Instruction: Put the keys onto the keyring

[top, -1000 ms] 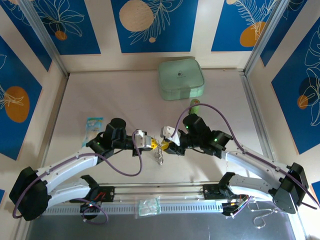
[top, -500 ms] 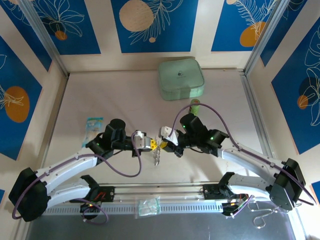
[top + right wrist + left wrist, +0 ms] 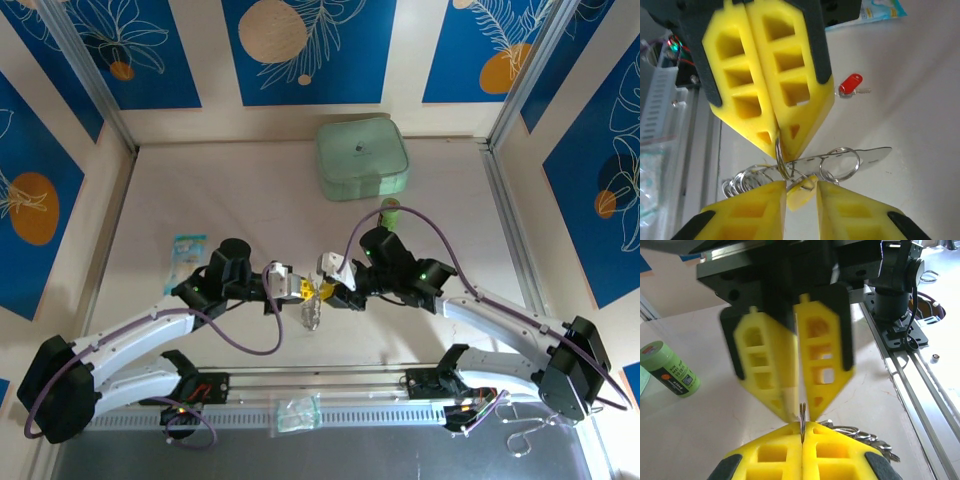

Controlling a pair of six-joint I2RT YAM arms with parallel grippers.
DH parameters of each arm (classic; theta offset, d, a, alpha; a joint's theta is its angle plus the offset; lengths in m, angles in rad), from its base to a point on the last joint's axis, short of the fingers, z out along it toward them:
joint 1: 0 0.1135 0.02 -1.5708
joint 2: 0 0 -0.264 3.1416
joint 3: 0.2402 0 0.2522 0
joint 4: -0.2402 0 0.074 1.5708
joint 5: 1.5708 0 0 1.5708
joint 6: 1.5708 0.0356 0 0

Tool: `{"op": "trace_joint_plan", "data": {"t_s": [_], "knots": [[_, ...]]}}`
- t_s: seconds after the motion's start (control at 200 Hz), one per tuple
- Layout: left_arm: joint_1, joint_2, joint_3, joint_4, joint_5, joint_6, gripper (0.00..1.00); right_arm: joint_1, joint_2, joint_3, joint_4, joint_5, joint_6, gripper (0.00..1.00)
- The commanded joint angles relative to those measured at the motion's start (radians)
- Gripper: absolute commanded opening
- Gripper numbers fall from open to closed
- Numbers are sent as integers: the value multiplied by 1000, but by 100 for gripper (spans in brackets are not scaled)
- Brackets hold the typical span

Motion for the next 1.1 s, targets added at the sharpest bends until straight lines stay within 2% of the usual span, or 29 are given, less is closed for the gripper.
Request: {"op": "trace_joint_plan", "data": {"t_s": [0.0, 0.115, 0.31, 0.525, 0.57, 0.64, 0.68, 0.74, 0.85, 0.975, 1.015, 1.04, 1.095], "knots": [[-4, -20, 5, 48, 42, -12, 0, -4, -51, -27, 49, -42, 12, 27], [-5, -15, 6, 52, 46, -17, 0, -3, -52, -25, 63, -63, 12, 27], [-4, -14, 5, 55, 48, -19, 0, -3, -13, -17, 81, -70, 12, 18], [-4, -15, 5, 57, 37, -19, 0, -2, -10, -8, 63, -54, 2, 0], [-4, -14, 5, 57, 25, -20, 0, -2, -14, -2, 50, -48, -5, 0], [-4, -14, 5, 55, 7, -20, 14, 1, -20, 13, 19, -33, -20, 0], [-4, -12, 5, 48, -1, -15, 16, 6, -19, 29, -12, -18, -35, 0], [-5, -6, 15, 20, -3, 0, 15, 16, -12, 61, -65, 3, -59, 0], [-5, 3, 29, -9, 5, 10, 0, 34, 9, 103, -130, 24, -90, 0], [-4, 1, 30, -11, 6, 9, 0, 45, 15, 112, -127, 20, -87, 0], [-5, 4, 29, -11, 4, 6, 9, 48, 18, 111, -120, 20, -84, 0], [-4, 7, 30, -11, 3, 4, 11, 52, 20, 113, -117, 21, -83, 0], [-4, 11, 35, -19, 9, 5, 8, 58, 27, 116, -111, 20, -81, 0]]}}
